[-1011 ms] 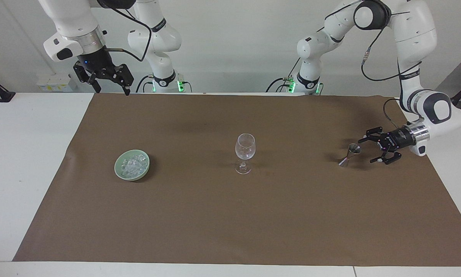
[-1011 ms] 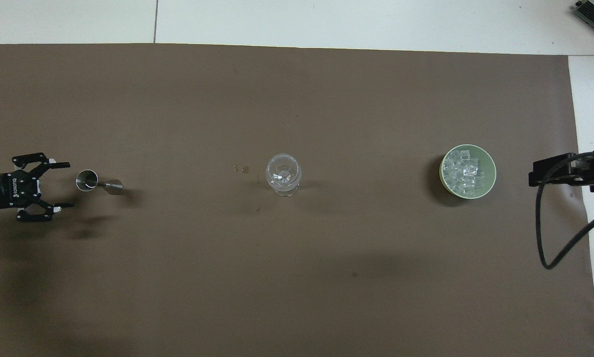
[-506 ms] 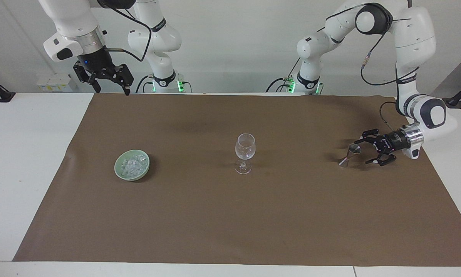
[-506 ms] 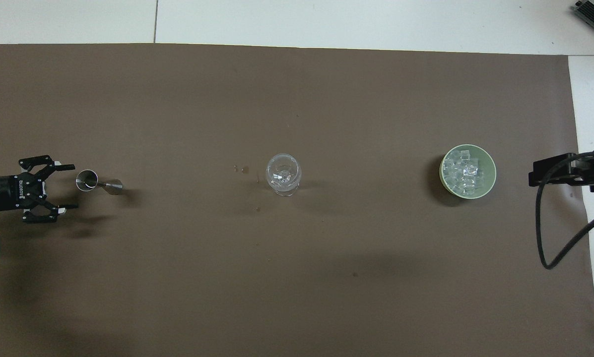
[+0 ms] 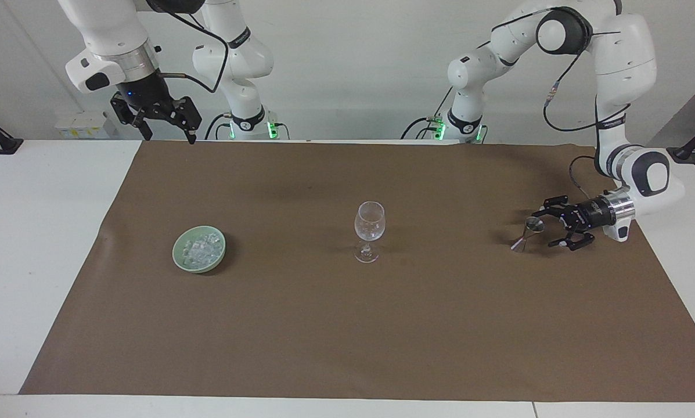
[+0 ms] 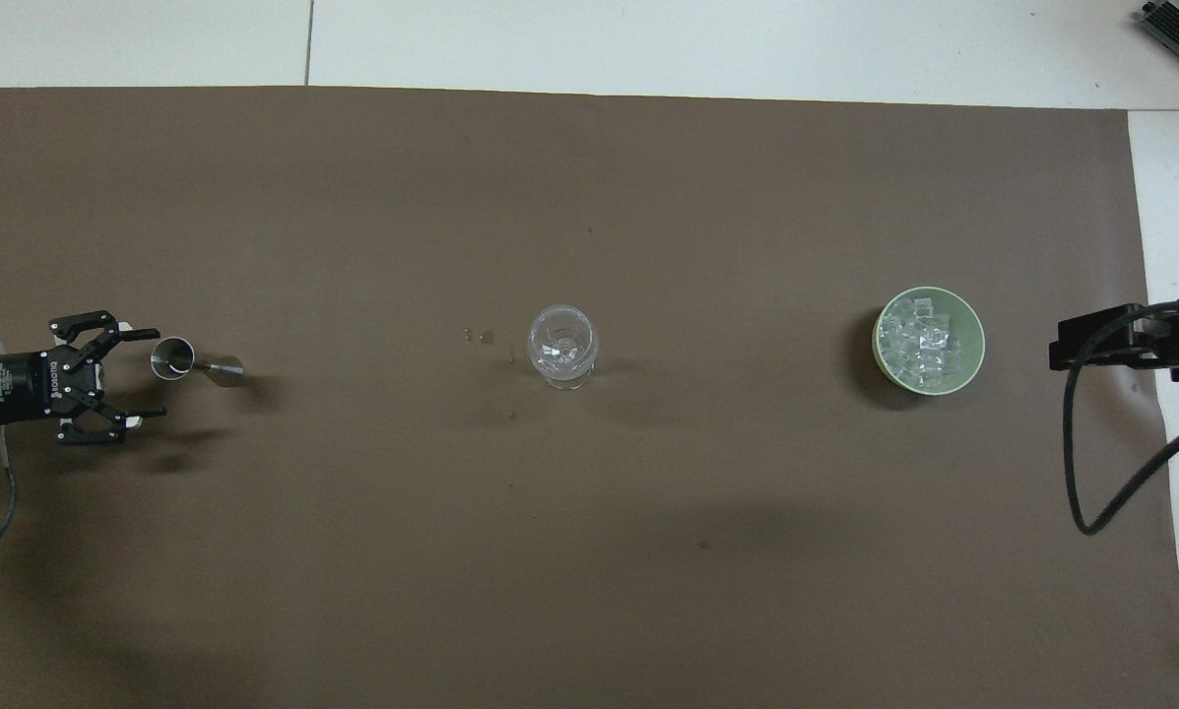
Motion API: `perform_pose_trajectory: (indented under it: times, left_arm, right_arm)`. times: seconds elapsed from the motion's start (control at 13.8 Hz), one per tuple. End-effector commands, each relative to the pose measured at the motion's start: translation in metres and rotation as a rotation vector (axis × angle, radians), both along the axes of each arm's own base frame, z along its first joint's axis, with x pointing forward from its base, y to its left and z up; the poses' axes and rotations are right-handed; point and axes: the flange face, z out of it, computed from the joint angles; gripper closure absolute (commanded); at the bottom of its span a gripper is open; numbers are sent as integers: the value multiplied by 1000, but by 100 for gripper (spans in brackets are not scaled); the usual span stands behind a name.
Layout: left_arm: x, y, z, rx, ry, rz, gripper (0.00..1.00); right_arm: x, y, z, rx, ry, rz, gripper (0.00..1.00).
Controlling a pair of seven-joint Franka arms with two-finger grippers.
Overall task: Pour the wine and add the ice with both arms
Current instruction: 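Advance the open left gripper around the silver cup, then close the left gripper on the silver cup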
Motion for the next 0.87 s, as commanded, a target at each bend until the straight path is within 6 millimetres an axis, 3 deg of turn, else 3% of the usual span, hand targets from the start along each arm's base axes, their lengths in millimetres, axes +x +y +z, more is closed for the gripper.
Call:
perform_pose_trajectory:
  times: [0.0, 0.79]
  left_arm:
    - [0, 0, -6, -33, -16, 24, 0]
    - [4, -20, -23, -13, -6, 16, 0]
  right_arm:
    - [-7, 0, 2, 15, -1, 20, 0]
    - [-7, 0, 0, 14, 2, 20, 0]
